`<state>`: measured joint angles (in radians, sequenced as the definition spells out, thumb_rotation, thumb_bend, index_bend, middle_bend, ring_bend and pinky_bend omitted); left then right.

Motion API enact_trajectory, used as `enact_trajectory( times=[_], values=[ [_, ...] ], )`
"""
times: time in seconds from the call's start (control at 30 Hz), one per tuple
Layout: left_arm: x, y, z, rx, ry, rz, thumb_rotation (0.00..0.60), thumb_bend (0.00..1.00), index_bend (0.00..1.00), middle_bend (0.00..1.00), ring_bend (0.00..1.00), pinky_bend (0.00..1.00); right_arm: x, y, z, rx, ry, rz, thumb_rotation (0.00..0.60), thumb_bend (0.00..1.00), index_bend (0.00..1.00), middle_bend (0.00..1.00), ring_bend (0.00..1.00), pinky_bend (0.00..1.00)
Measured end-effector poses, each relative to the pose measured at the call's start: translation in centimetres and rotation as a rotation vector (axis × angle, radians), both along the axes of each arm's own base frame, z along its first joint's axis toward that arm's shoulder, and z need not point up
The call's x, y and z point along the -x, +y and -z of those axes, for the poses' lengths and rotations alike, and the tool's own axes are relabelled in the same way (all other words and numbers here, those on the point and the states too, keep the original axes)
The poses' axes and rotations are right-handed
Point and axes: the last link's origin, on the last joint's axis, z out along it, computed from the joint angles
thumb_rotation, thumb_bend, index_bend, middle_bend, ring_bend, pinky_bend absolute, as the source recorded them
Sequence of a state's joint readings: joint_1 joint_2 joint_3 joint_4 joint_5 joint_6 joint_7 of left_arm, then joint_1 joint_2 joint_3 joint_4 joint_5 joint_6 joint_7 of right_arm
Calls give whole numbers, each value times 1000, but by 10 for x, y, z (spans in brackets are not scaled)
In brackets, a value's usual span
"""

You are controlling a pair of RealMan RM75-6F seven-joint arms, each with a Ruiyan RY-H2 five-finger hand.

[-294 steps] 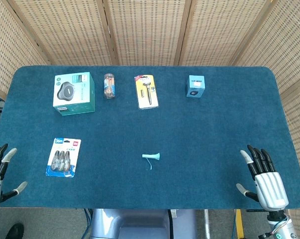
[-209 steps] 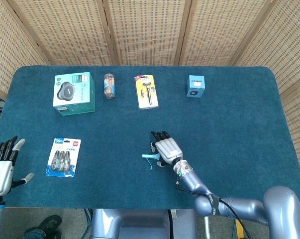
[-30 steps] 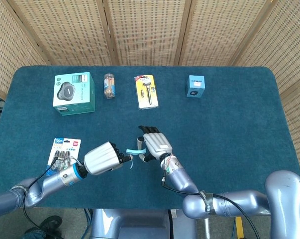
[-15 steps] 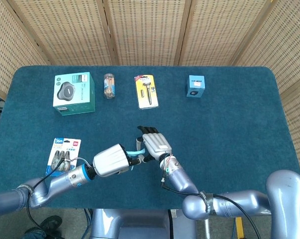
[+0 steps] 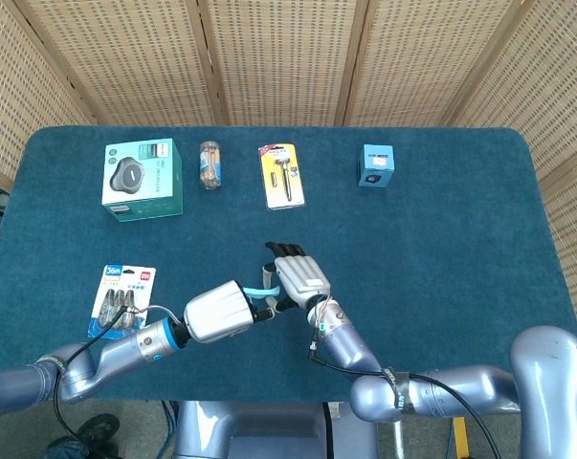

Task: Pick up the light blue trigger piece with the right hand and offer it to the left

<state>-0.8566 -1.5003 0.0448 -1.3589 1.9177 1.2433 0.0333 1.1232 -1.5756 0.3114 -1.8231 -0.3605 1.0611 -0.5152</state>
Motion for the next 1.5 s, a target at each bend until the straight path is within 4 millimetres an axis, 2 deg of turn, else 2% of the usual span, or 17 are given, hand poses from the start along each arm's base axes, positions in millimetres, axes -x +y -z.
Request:
enact_trajectory(
  times=[0.3, 1.1, 1.5],
  values=[
    [0, 1, 4, -25, 17, 4, 600, 238, 502, 949, 999, 1000, 1, 0, 0, 3, 3, 0, 600, 575, 589, 73, 0, 0],
    [1, 1, 12, -62, 35, 28, 600, 255, 530, 949, 1000, 1000, 3, -2, -4, -5, -3, 18, 600, 608, 589, 73, 0, 0],
    [0, 1, 13, -64, 27, 29, 600, 297, 590, 949, 999, 1000, -1, 0, -5, -6, 3, 12, 600, 608, 589, 73, 0, 0]
  ],
)
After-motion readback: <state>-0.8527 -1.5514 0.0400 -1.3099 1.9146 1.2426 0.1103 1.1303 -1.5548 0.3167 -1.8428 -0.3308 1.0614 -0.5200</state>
